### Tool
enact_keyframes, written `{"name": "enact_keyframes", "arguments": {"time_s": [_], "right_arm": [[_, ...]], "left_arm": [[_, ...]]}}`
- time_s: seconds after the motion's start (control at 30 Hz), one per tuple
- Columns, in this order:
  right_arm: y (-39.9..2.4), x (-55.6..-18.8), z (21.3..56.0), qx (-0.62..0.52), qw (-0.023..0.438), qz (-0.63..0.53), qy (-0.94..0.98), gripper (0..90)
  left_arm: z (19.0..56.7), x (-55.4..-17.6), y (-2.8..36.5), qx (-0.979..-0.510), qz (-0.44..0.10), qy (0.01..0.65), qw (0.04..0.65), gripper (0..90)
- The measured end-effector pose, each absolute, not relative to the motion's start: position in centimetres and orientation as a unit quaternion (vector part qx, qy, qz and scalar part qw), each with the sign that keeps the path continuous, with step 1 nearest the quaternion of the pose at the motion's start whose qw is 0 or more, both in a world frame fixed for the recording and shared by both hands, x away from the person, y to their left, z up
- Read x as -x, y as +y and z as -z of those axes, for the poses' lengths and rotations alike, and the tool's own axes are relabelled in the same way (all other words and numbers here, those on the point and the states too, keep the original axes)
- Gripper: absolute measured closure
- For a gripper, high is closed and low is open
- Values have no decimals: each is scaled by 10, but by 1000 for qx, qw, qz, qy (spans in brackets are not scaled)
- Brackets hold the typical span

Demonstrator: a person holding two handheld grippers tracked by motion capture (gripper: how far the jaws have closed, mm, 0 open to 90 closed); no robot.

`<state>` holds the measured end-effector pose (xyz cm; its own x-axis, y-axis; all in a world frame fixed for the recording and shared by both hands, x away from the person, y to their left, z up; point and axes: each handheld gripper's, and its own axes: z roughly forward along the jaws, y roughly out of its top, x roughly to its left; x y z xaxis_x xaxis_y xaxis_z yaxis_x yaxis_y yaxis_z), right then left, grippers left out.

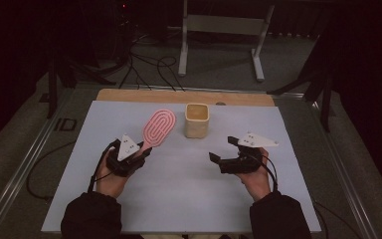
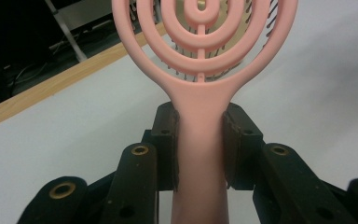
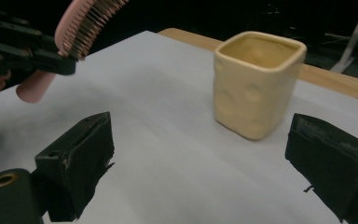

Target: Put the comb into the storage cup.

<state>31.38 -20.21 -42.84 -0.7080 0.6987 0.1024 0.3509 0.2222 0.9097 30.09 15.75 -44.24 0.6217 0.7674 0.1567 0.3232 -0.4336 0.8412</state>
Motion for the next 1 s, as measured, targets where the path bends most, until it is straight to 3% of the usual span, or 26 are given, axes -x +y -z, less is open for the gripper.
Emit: {"name": "enact_keyframes", "arguments": {"time_s": [1.0], "right_arm": [[-143,-334,412,-328,88,-549,764,76]], "left_arm": [[443,-292,128,-819,-280,300,401,702]]}}
